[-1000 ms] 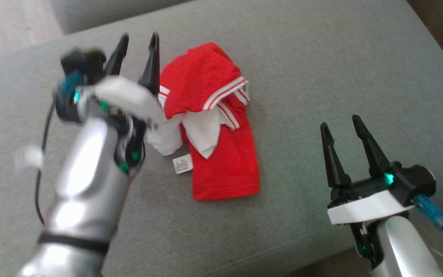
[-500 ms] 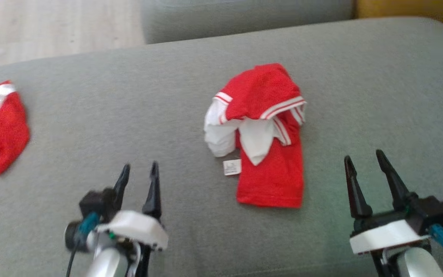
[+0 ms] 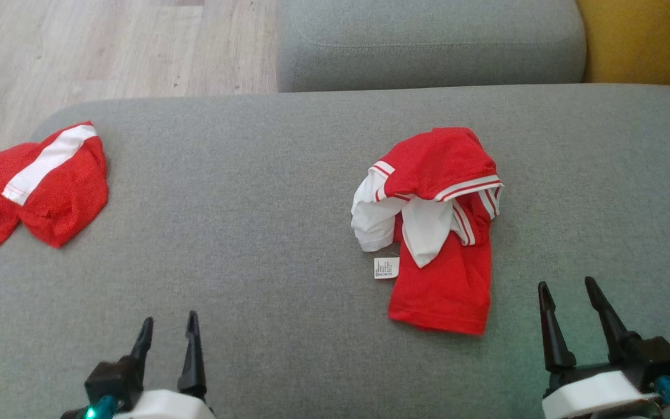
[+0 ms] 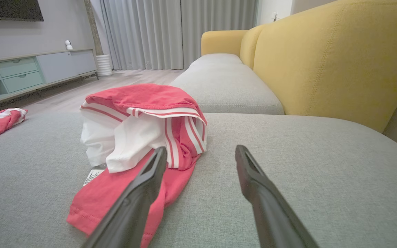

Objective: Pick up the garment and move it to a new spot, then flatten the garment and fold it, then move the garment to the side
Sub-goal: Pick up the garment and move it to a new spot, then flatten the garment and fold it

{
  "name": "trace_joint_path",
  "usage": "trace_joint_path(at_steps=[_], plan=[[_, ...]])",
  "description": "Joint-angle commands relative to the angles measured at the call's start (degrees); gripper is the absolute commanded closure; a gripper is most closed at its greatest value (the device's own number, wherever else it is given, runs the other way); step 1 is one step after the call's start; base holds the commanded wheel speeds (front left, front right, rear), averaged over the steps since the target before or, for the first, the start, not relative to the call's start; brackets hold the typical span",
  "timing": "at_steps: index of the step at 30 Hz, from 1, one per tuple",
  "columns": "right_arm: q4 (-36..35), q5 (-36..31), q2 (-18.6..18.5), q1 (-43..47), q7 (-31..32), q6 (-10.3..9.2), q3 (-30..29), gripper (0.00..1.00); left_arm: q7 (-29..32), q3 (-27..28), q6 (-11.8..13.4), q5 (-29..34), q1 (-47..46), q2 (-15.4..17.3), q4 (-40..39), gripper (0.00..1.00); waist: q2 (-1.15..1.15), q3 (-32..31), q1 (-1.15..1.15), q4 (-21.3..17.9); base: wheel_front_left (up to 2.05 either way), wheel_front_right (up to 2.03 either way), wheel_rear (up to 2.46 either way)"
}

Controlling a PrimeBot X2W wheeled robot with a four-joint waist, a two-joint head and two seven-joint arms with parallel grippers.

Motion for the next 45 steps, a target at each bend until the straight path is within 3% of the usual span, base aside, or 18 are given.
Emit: trace_joint_path(at_steps=[1,20,24,28,35,45], plan=[[-1.6,-0.3,-0.1,-1.4,-0.6,-0.04,0.8,0.00,-0.7,2.8,-0.3,0.7,-1.9,-0.3,-1.9,0.00,0.00,-0.2,0.00,0.1,0.00,0.00,0.00],[-1.1,-0.2,0.6,-3.0,-0.6,-0.04,2.3,0.00,-0.7,7.0,-4.6,3.8,-2.2,-3.3,-2.5,0.00,0.00,-0.1,0.00,-1.3,0.00,0.00,0.00],[-1.1,0.0,0.7,-3.6,-0.6,-0.04,2.9,0.00,-0.6,2.4,-6.1,2.2,-5.1,-4.0,-2.9,0.00,0.00,0.0,0.00,-2.9,0.00,0.00,0.00],[-1.3,0.3,0.5,-4.3,-0.6,-0.04,3.6,0.00,1.8,-5.0,-7.4,-3.7,-9.6,-4.2,-2.4,0.00,0.00,0.5,0.00,-5.0,0.00,0.00,0.00],[-1.6,0.8,0.1,-6.1,-0.6,-0.04,4.9,0.00,8.1,-18.5,-6.1,-17.1,-18.6,-4.2,3.1,0.00,0.00,3.0,0.00,-9.3,0.00,0.00,0.00],[-1.7,1.7,-0.4,-8.5,-0.6,-0.04,5.6,0.00,11.1,-26.9,-3.1,-29.7,-27.4,-4.2,15.8,0.00,0.00,6.9,0.00,-14.1,0.00,0.00,0.00]])
